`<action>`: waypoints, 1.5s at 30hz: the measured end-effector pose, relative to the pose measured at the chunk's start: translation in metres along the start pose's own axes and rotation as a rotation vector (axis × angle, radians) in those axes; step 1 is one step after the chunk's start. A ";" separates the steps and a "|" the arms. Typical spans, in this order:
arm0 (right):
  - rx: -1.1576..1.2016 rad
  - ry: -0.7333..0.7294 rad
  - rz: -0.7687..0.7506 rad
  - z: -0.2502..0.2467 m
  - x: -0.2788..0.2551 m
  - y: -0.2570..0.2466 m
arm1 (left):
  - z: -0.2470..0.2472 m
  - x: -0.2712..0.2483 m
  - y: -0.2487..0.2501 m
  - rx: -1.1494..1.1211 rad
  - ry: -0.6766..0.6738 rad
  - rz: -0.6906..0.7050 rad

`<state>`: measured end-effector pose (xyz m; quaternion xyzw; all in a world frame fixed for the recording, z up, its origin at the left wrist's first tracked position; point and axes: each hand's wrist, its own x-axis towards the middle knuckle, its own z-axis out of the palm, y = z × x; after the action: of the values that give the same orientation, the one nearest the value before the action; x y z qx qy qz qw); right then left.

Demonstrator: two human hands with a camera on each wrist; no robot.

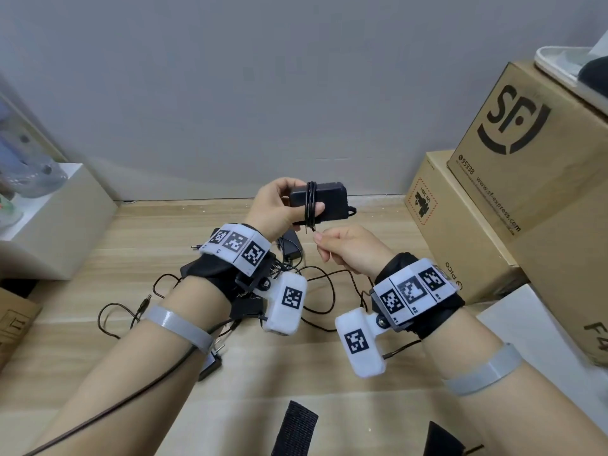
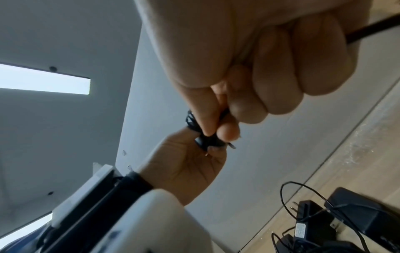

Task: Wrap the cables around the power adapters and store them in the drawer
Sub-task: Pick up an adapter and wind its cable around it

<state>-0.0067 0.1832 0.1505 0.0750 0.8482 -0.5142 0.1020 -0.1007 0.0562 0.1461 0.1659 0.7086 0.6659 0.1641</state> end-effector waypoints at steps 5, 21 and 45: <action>-0.176 0.158 -0.113 -0.008 -0.005 -0.009 | -0.001 0.001 -0.006 0.340 -0.012 0.133; 0.138 0.424 -0.153 -0.026 0.011 0.015 | -0.008 -0.015 0.002 -0.008 -0.471 -0.087; -0.103 0.095 -0.093 0.006 0.003 0.015 | 0.007 -0.008 -0.008 -0.068 0.007 -0.048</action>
<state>-0.0051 0.1853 0.1341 0.0544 0.8801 -0.4698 0.0417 -0.0905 0.0587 0.1373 0.1405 0.6900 0.6860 0.1831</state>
